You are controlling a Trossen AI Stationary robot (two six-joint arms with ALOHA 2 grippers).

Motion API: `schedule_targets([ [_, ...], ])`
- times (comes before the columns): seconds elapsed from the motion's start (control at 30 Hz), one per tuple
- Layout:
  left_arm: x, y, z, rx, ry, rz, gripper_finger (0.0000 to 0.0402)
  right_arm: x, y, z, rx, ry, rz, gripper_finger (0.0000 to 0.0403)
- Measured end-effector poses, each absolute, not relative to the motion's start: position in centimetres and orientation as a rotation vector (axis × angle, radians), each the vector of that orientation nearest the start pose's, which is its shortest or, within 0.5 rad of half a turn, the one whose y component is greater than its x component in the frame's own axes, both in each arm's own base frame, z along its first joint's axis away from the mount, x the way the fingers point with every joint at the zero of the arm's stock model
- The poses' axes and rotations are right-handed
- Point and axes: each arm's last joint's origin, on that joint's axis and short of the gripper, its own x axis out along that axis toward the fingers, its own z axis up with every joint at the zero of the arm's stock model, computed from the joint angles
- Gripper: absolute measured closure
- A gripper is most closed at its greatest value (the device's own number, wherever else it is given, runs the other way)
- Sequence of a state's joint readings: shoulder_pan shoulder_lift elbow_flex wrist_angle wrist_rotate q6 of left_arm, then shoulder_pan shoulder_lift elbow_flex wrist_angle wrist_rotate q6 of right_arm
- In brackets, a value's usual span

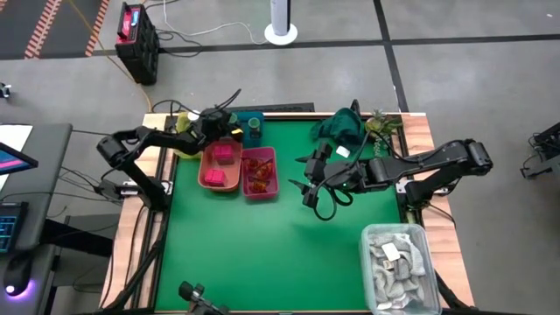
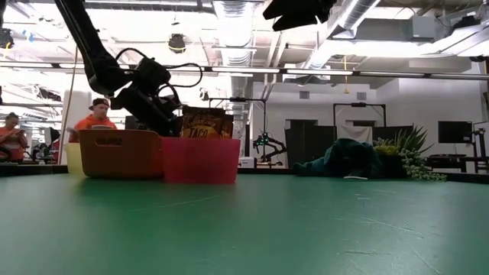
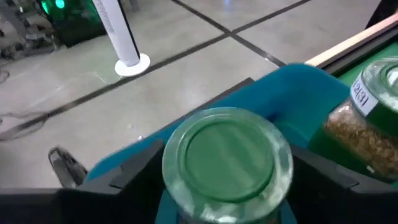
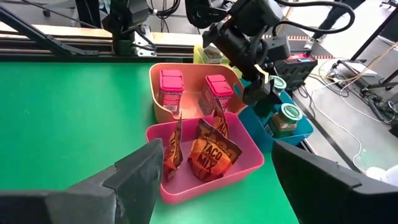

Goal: Sort spices by type
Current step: Put the green seasoning bottle into the blue bin, then return to Home Position

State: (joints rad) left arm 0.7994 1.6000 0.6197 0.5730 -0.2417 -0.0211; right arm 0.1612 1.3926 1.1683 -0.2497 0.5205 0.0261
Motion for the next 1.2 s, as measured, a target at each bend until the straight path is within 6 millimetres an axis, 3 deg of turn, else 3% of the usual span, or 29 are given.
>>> schedule_targets([
  [0.17, 20.2, 21.8, 16.8, -0.132, 0.405, 1.03, 0.0103, 30.6, 3.5, 32.5, -0.133, 0.444, -0.358, 0.0074],
  [0.37, 19.1, 20.6, 21.0, -0.058, 0.305, 1.014, 0.0101, 30.3, 2.7, 32.9, -0.116, 0.441, -0.368, 0.0074],
  [0.5, 18.7, 18.5, 23.6, -0.027, 0.265, 0.836, 0.0101, 29.5, 0.5, 32.6, -0.086, 0.453, -0.377, 0.0074],
  [0.63, 18.5, 14.9, 25.3, 0.02, 0.224, 0.635, 0.0105, 27.8, -2.1, 31.3, -0.032, 0.438, -0.428, 0.0074],
  [0.87, 16.3, 8.8, 23.9, 0.023, 0.15, 0.472, 0.0132, 23.6, -3.5, 28.3, 0.045, 0.302, -0.476, 0.0074],
  [1.2, 14.4, 5.4, 21.4, -0.035, 0.095, 0.348, 0.0147, 19.9, -3.2, 23.9, 0.105, 0.087, -0.477, 0.0074],
])
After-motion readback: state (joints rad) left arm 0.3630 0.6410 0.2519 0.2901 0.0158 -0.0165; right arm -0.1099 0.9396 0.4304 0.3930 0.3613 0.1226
